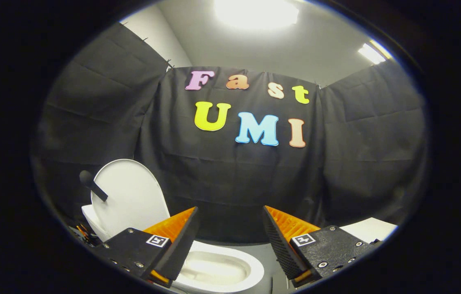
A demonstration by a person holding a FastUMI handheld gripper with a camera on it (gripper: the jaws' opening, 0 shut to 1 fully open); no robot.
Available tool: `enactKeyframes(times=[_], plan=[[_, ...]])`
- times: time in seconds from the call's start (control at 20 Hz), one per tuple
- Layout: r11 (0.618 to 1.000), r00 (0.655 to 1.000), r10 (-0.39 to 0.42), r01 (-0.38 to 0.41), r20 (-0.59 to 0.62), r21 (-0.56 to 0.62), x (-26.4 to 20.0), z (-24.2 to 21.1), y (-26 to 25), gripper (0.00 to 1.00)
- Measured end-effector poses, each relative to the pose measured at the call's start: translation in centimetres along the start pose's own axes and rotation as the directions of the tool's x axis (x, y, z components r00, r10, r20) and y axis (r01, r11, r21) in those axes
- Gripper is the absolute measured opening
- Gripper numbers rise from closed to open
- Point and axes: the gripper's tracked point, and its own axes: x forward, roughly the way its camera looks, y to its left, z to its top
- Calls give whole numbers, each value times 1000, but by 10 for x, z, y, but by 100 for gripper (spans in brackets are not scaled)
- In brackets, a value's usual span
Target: Open the toilet lid.
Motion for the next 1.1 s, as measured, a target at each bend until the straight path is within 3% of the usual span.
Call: enactKeyframes(times=[0.45, 0.8, 1.1], plan=[[998, 998, -53, 52, -25, -27, -28, -55, -43, 95], [996, 996, -91, 91, -18, 1, -34, -80, -49, 95], [992, 991, -100, 106, -85, 72, -36, -110, -53, 95]])
